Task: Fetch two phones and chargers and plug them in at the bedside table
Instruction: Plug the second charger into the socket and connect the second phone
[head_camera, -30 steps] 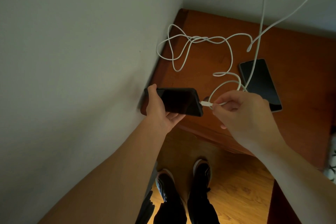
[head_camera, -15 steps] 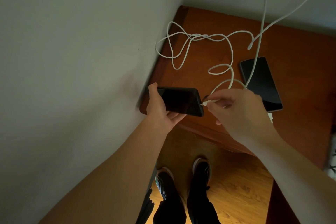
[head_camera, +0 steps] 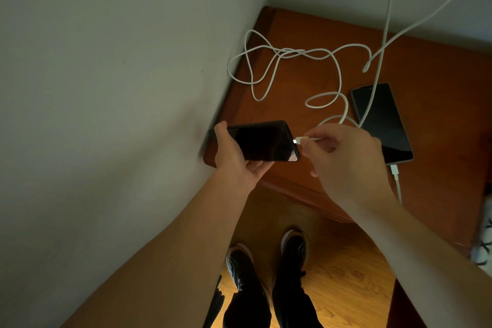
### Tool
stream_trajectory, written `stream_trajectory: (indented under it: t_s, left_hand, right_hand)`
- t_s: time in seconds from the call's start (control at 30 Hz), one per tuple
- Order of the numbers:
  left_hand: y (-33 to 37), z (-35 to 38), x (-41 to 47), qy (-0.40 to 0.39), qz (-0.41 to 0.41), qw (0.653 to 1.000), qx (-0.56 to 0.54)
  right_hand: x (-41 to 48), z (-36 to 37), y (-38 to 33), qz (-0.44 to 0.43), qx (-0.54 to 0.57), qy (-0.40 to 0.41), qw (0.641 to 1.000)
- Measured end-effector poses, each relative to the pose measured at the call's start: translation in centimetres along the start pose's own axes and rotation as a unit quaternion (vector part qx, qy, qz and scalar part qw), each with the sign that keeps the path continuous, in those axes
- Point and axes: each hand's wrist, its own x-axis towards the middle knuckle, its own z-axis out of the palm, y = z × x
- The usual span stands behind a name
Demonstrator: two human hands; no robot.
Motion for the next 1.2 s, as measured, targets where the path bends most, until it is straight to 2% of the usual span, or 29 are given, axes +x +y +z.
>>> stream_trajectory:
  t_s: [0.2,0.53,0.6,0.77,0.93,1.2]
  left_hand:
    - [-0.2,0.0,0.1,0.007,-0.014,1.0,0.0]
    - [0.2,-0.9,0.7,0.011,-0.032,0.999,0.006]
    - [0.4,-0.7,1.0,0.024,-0.035,0.999,0.003]
    - [0.3,1.0,2.1,0.098,-0.02,0.995,-0.003]
    - [0.3,2.2,3.6,0.18,-0.021,0.982,0.052]
    - [-0.7,2.3,4.6,0.171,-0.009,0.973,0.156]
  right_hand:
    - [0.0,0.4,0.3,-0.017,-0.036,0.004,0.999]
    - [-1.1,0.3,1.0,-0.02,-0.029,0.023,0.999]
    - [-1.9,-0.3,1.3,-0.026,-0.03,0.024,0.999]
    - [-4.7,-1.1,2.3,-0.03,0.0,-0.031,0.999]
    - [-6.3,-1.3,3.6,-0.018,0.006,-0.049,0.999]
    - [-6.3,-1.1,4.8,-0.004,0.032,-0.047,0.998]
